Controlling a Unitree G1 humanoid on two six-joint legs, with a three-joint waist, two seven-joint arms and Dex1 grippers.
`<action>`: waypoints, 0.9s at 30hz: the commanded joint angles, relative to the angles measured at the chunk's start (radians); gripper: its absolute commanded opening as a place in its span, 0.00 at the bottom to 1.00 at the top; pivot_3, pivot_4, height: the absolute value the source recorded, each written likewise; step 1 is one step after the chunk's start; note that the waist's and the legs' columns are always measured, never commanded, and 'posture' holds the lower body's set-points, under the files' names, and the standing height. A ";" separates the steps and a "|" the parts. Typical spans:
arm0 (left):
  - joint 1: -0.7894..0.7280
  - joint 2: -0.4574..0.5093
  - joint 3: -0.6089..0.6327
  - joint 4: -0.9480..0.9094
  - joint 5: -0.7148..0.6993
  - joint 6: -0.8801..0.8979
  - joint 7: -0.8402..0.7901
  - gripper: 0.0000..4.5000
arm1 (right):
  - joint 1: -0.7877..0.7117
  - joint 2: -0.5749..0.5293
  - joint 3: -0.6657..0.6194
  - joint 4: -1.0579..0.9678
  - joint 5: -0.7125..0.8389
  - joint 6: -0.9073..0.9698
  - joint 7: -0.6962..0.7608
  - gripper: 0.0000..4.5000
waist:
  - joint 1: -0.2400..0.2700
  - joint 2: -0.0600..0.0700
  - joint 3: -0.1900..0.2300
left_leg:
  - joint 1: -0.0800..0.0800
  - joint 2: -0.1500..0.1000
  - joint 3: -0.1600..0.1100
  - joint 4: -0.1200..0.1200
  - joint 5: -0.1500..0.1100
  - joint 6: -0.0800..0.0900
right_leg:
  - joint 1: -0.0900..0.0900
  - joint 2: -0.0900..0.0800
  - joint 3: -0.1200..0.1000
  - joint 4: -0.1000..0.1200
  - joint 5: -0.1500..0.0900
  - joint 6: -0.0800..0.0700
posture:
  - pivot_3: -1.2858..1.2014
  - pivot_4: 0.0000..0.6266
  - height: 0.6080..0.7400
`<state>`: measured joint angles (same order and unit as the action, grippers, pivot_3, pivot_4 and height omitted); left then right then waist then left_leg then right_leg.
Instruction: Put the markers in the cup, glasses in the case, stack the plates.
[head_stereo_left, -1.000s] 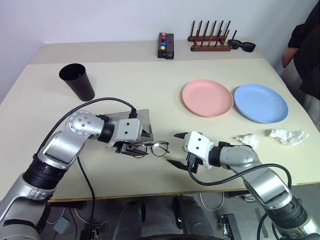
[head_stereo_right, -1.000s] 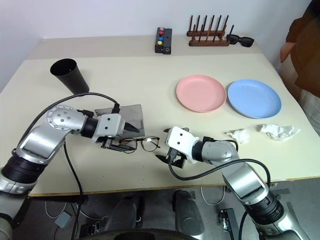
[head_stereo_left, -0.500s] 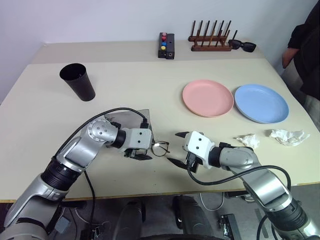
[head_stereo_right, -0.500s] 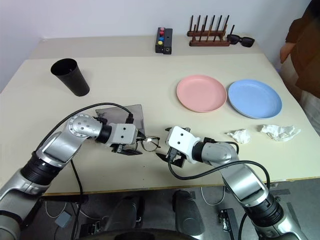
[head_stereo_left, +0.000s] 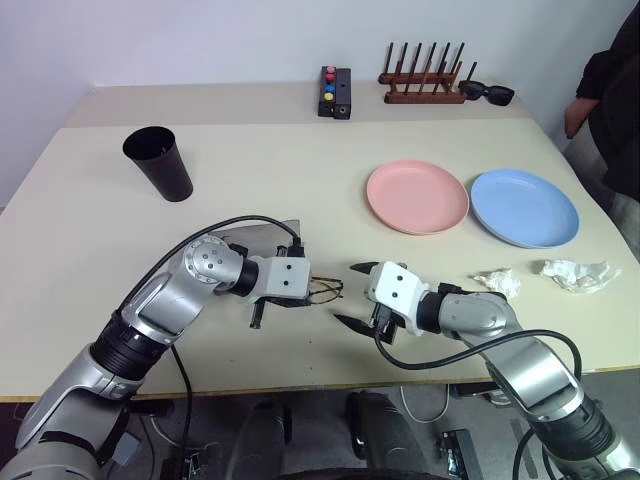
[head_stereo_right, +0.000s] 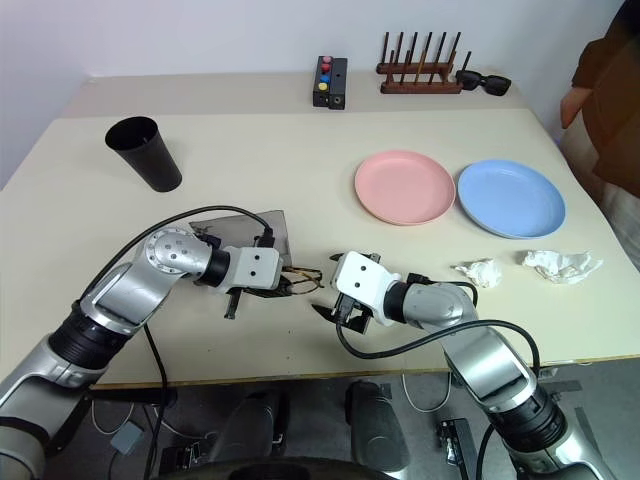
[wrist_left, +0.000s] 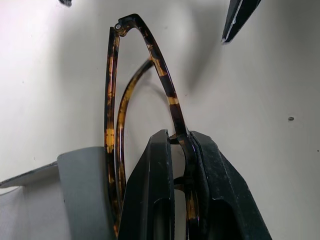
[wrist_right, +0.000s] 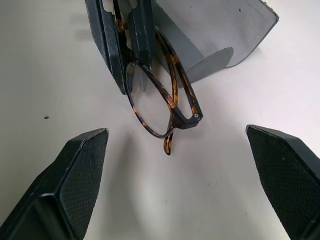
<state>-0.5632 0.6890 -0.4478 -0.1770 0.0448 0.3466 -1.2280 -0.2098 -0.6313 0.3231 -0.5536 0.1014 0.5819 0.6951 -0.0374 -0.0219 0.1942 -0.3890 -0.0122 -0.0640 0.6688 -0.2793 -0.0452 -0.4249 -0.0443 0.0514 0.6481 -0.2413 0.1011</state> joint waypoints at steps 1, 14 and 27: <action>-0.022 0.011 0.020 -0.026 -0.002 0.010 -0.003 0.04 | -0.017 0.008 -0.013 -0.010 -0.004 -0.017 0.001 1.00 | 0.000 0.000 0.000 | 0.000 0.000 0.000 0.000 0.000 0.000 | 0.000 0.000 0.000 0.000 0.000 0.000 | 0.52 0.24 0.96; -0.149 0.021 0.209 0.018 -0.213 0.173 -0.038 0.04 | -0.015 -0.002 -0.029 -0.005 -0.002 -0.020 0.005 1.00 | 0.001 0.000 0.000 | 0.000 0.000 0.000 0.000 0.000 0.000 | 0.000 0.000 0.000 0.000 0.000 0.000 | 0.52 0.24 0.96; -0.168 0.142 0.161 0.290 -0.108 -0.005 -0.117 0.04 | -0.015 0.011 -0.019 0.002 -0.011 -0.024 0.005 1.00 | 0.002 0.000 0.000 | -0.001 -0.002 0.000 0.000 0.000 0.000 | 0.000 -0.001 0.000 0.000 0.000 0.000 | 0.52 0.24 0.96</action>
<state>-0.7276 0.8220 -0.2922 0.1183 -0.0649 0.3567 -1.3321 -0.2178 -0.6253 0.3108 -0.5347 0.0924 0.5729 0.6989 -0.0350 -0.0220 0.1943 -0.3900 -0.0142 -0.0641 0.6688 -0.2793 -0.0451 -0.4252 -0.0457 0.0514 0.6476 -0.2412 0.1013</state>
